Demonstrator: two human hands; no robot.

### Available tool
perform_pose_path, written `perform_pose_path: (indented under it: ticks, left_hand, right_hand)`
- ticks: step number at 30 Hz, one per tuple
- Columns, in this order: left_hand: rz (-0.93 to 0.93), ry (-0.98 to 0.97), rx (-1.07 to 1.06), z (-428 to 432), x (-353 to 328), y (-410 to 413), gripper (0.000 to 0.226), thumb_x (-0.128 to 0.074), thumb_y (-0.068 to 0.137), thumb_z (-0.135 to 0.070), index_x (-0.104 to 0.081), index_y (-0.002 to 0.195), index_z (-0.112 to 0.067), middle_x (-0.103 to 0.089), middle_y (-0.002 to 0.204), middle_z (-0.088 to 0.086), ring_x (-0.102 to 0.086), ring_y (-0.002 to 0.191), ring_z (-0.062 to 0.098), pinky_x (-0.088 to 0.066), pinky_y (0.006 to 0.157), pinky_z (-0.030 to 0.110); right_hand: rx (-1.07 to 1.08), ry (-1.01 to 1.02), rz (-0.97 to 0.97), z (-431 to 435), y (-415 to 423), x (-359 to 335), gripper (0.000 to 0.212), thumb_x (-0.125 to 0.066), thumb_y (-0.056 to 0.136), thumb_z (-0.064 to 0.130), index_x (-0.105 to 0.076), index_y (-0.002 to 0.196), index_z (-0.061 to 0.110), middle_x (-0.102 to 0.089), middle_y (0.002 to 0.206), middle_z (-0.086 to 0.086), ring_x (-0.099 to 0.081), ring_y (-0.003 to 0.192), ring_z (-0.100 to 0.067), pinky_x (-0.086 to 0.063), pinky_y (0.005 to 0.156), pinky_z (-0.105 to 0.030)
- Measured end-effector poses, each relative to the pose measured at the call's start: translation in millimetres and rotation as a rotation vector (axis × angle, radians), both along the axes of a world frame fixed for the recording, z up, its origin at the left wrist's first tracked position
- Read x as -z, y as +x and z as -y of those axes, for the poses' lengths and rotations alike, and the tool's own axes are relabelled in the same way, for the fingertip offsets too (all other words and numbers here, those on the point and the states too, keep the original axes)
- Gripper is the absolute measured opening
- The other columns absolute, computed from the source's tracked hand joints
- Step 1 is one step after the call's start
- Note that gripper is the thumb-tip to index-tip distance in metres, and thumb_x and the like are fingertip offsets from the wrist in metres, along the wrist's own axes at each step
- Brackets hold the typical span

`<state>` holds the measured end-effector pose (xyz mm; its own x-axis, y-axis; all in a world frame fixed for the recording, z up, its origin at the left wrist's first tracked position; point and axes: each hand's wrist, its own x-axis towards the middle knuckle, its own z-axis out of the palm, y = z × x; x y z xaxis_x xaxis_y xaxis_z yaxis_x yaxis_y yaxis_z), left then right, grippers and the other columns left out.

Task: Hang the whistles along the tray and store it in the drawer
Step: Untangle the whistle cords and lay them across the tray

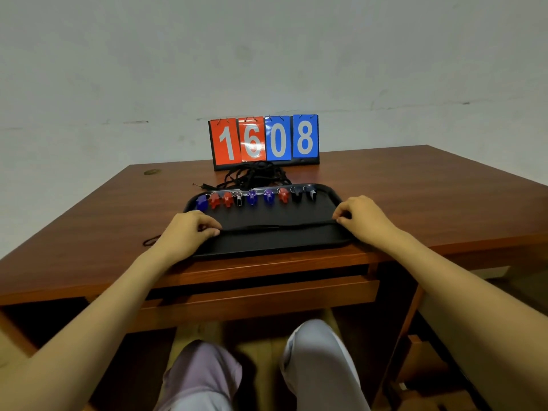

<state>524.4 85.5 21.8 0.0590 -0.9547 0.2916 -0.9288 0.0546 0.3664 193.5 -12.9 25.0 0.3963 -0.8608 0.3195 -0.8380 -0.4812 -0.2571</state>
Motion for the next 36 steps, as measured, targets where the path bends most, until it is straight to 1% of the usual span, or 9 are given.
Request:
perform_pose_path:
  ticks: [2,7,11,15,20,24,28,32,36]
  left_hand:
    - [-0.021,-0.017,-0.034,2.5,2.2,-0.9,0.021,-0.06,0.09,-0.021,-0.069,0.109,-0.018,-0.062,0.113,0.001,-0.051,0.094,0.008,-0.042,0.087,0.025]
    - [-0.058,-0.033,-0.085,7.9,4.7,-6.7,0.02,-0.061,0.09,-0.024,-0.07,0.106,-0.019,-0.064,0.112,0.001,-0.056,0.098,0.013,-0.047,0.088,0.029]
    - [-0.084,-0.018,-0.077,11.6,0.5,-9.3,0.021,-0.059,0.091,-0.023,-0.069,0.108,-0.016,-0.066,0.112,0.002,-0.055,0.096,0.011,-0.043,0.088,0.027]
    - [-0.079,0.023,-0.11,11.5,-2.5,-4.6,0.02,-0.057,0.092,-0.018,-0.068,0.107,-0.011,-0.067,0.112,0.005,-0.058,0.104,0.018,-0.043,0.093,0.029]
    - [-0.04,0.069,-0.105,10.5,-5.9,-1.4,0.016,-0.056,0.093,-0.016,-0.067,0.103,-0.011,-0.066,0.11,0.006,-0.058,0.103,0.019,-0.043,0.094,0.031]
    - [-0.009,0.047,-0.063,13.6,-8.3,-7.7,0.021,-0.058,0.091,-0.028,-0.066,0.107,-0.017,-0.064,0.106,0.0,-0.057,0.097,0.014,-0.047,0.089,0.031]
    - [-0.014,0.015,0.001,29.9,-13.0,-20.4,0.023,-0.06,0.089,-0.034,-0.067,0.105,-0.019,-0.064,0.104,-0.001,-0.058,0.095,0.013,-0.046,0.083,0.026]
    - [-0.021,-0.005,0.047,55.6,-29.7,-35.0,0.023,-0.059,0.09,-0.033,-0.066,0.106,-0.018,-0.061,0.099,-0.004,-0.055,0.092,0.01,-0.044,0.083,0.025]
    - [-0.067,0.018,0.019,91.1,-51.8,-25.4,0.019,-0.058,0.091,-0.028,-0.066,0.103,-0.016,-0.061,0.097,-0.003,-0.057,0.086,0.011,-0.045,0.077,0.025]
  right_hand:
    - [0.001,0.001,-0.007,3.5,0.1,-0.4,0.02,-0.055,0.092,0.01,-0.073,0.102,0.01,-0.068,0.109,-0.007,-0.057,0.106,-0.025,-0.046,0.095,-0.037]
    - [-0.02,0.016,-0.007,18.2,-0.7,-3.0,0.02,-0.054,0.093,0.007,-0.072,0.101,0.01,-0.069,0.105,-0.007,-0.061,0.094,-0.021,-0.048,0.084,-0.031]
    - [-0.011,0.003,-0.034,27.6,-1.4,-2.8,0.02,-0.055,0.092,0.007,-0.073,0.099,0.011,-0.071,0.102,-0.008,-0.063,0.09,-0.022,-0.05,0.081,-0.033]
    - [0.004,0.035,-0.034,28.2,-4.8,-0.4,0.02,-0.054,0.092,0.009,-0.072,0.099,0.014,-0.07,0.103,-0.006,-0.063,0.087,-0.022,-0.051,0.079,-0.034]
    - [0.016,0.11,0.021,26.6,-4.9,-1.4,0.021,-0.052,0.094,0.014,-0.071,0.101,0.02,-0.068,0.111,-0.002,-0.062,0.1,-0.023,-0.05,0.091,-0.042]
    - [0.034,0.063,0.1,25.0,-4.2,-2.8,0.022,-0.051,0.094,0.018,-0.072,0.103,0.022,-0.068,0.113,-0.003,-0.059,0.111,-0.025,-0.041,0.103,-0.048]
    - [-0.09,0.029,0.166,19.8,11.7,-16.8,0.021,-0.054,0.094,0.02,-0.07,0.107,0.017,-0.065,0.115,-0.002,-0.058,0.109,-0.018,-0.043,0.093,-0.029]
    - [-0.221,0.088,0.171,29.3,44.3,-31.9,0.023,-0.056,0.094,0.023,-0.066,0.113,0.018,-0.063,0.119,0.001,-0.055,0.109,-0.011,-0.039,0.092,-0.022]
    - [-0.328,0.15,0.121,57.9,86.6,-46.6,0.022,-0.057,0.093,0.024,-0.065,0.112,0.018,-0.064,0.116,0.0,-0.056,0.099,-0.008,-0.045,0.085,-0.021]
